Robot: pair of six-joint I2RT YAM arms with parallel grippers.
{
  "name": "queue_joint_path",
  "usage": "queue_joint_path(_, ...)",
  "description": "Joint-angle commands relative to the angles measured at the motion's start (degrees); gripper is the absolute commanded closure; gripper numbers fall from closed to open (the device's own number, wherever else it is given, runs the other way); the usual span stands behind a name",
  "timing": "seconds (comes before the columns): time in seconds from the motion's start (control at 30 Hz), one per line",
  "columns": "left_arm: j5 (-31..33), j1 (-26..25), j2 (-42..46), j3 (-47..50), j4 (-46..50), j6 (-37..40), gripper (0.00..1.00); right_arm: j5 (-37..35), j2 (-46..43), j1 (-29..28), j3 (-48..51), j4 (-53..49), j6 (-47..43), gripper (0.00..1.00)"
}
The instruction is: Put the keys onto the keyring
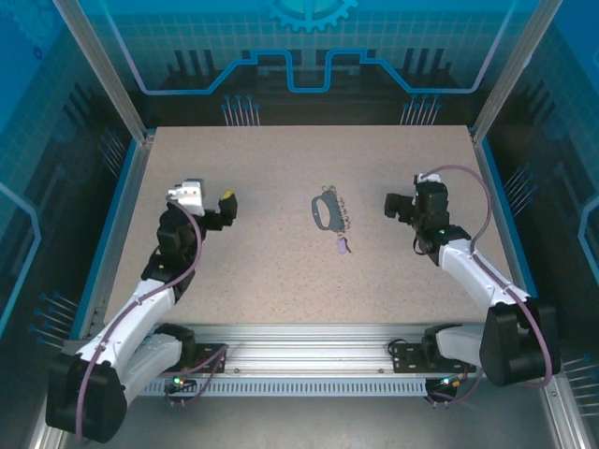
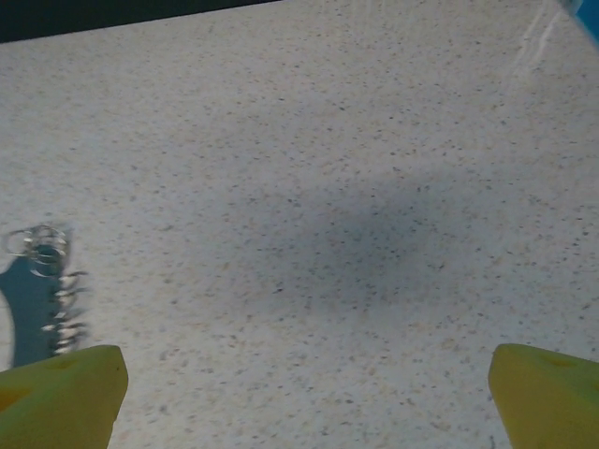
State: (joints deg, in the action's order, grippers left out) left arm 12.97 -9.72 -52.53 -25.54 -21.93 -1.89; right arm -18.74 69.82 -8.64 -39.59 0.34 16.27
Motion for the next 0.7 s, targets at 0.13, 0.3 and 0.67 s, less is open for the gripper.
queue_joint_path(0.13,0.6,4.9,-12.1,9.7,-20.9,2.5,0.01,-3.3,4.8,1.7,6.6,19.1,-9.2,0.00)
queue_joint_path(0.3,-4.2,6.8,-24.7,8.3,-29.1,3.1,0.01,0.8,9.8,3.0,11.2,31.7,-13.4,0.00)
queue_joint_path(0.67,-11.0,9.6,-36.1,2.9,-29.1,2.2,0.01,16.2,16.4,6.1,14.9,42.9,-16.0,0.00)
